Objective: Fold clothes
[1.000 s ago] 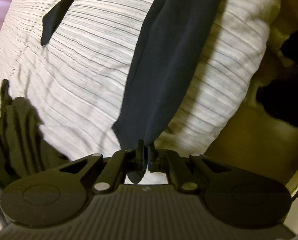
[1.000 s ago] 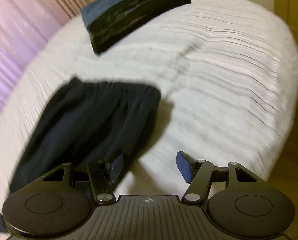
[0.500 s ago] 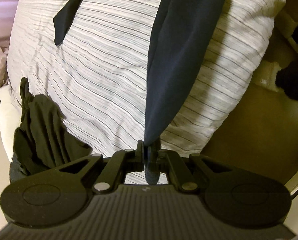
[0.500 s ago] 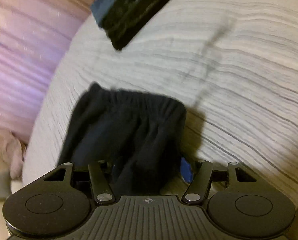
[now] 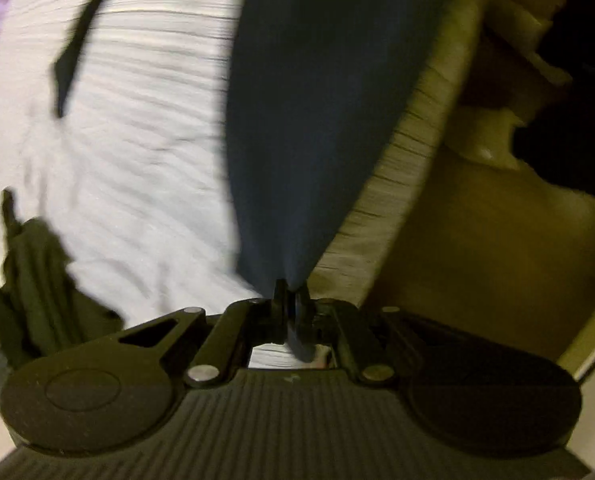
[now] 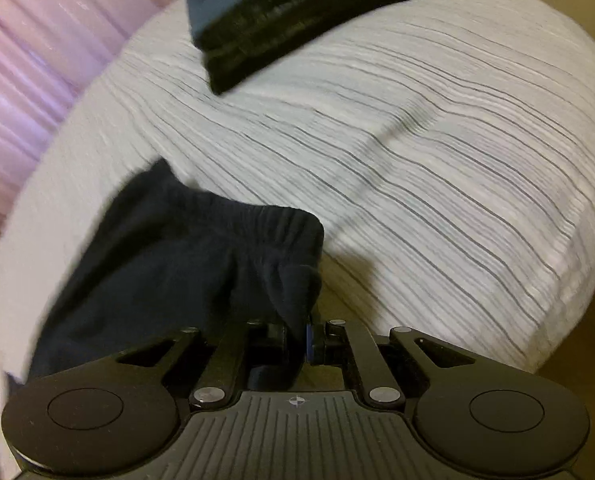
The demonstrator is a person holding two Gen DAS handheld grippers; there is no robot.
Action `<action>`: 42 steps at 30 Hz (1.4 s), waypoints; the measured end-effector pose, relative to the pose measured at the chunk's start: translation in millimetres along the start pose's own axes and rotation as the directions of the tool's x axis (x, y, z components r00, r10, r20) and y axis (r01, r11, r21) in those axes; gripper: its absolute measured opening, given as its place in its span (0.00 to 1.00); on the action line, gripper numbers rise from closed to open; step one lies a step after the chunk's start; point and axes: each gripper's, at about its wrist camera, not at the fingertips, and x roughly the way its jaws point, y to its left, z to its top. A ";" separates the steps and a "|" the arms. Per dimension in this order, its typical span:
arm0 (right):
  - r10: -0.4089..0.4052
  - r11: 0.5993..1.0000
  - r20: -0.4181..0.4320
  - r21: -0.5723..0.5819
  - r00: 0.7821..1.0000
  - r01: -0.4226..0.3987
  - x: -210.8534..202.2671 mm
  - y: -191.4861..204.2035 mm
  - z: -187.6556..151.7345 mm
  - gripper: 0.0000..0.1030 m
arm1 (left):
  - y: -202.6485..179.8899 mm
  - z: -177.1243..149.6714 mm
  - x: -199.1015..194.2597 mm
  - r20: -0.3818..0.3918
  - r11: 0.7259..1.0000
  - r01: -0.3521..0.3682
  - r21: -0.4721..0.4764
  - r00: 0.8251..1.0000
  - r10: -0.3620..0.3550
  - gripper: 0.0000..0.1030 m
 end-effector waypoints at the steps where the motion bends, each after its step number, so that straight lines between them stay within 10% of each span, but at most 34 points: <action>1: -0.035 0.999 0.003 -0.014 0.999 0.035 -2.1 2.3 -1.8 0.19 | -1.7 -3.0 1.2 0.000 1.000 0.005 -0.010 1.000 -0.005 0.04; 2: -0.071 0.997 0.010 -0.021 0.997 0.071 -7.1 6.2 -3.9 0.41 | -3.4 -6.0 2.3 -0.001 1.000 0.011 -0.019 1.000 -0.011 0.07; 4: -0.132 0.990 0.029 -0.045 0.991 0.134 -19.8 17.5 -9.4 0.56 | -3.4 -13.6 3.5 -0.002 0.998 0.029 -0.050 1.000 -0.029 0.13; 8: -0.173 0.964 0.062 -0.192 0.983 0.182 -47.3 61.1 -28.6 0.56 | 18.2 -35.1 -3.9 0.037 0.974 0.076 -0.213 0.997 -0.070 0.22; 12: 0.014 0.867 -0.004 -0.499 1.000 -0.015 -52.9 141.9 -76.5 0.56 | 58.5 -48.4 3.0 0.118 0.905 0.105 -0.411 0.991 -0.062 0.28; 15: 0.166 0.637 -0.216 -0.721 0.962 -0.271 -31.5 217.2 -127.3 0.56 | 82.5 -42.9 23.9 0.177 0.888 0.135 -0.441 0.982 -0.061 0.28; 18: 0.186 0.310 -0.367 -0.859 0.912 -0.409 -7.6 287.2 -181.4 0.56 | 94.7 -31.3 49.5 0.215 0.912 0.161 -0.377 0.973 -0.083 0.32; 23: 0.034 -0.187 -0.427 -0.891 0.903 -0.414 38.5 337.4 -238.3 0.56 | 103.0 -28.3 69.2 0.255 0.920 0.243 -0.306 0.952 -0.166 0.32; 26: -0.054 -0.362 -0.414 -0.840 0.909 -0.404 66.6 343.4 -248.2 0.56 | 107.1 -29.3 76.4 0.276 0.916 0.296 -0.272 0.936 -0.220 0.11; 31: -0.134 -0.403 -0.457 -0.785 0.879 -0.470 89.7 362.6 -248.9 0.55 | 124.4 -41.1 69.6 0.298 0.915 0.311 -0.258 0.926 -0.231 0.05; 33: -0.153 -0.387 -0.475 -0.778 0.867 -0.495 89.3 370.6 -243.8 0.10 | 141.4 -50.2 60.1 0.318 0.907 0.298 -0.298 0.927 -0.200 0.05; 42: -0.081 -0.296 -0.468 -0.832 0.880 -0.470 94.6 383.4 -240.3 0.10 | 155.9 -37.2 76.5 0.293 0.908 0.248 -0.338 0.944 -0.149 0.05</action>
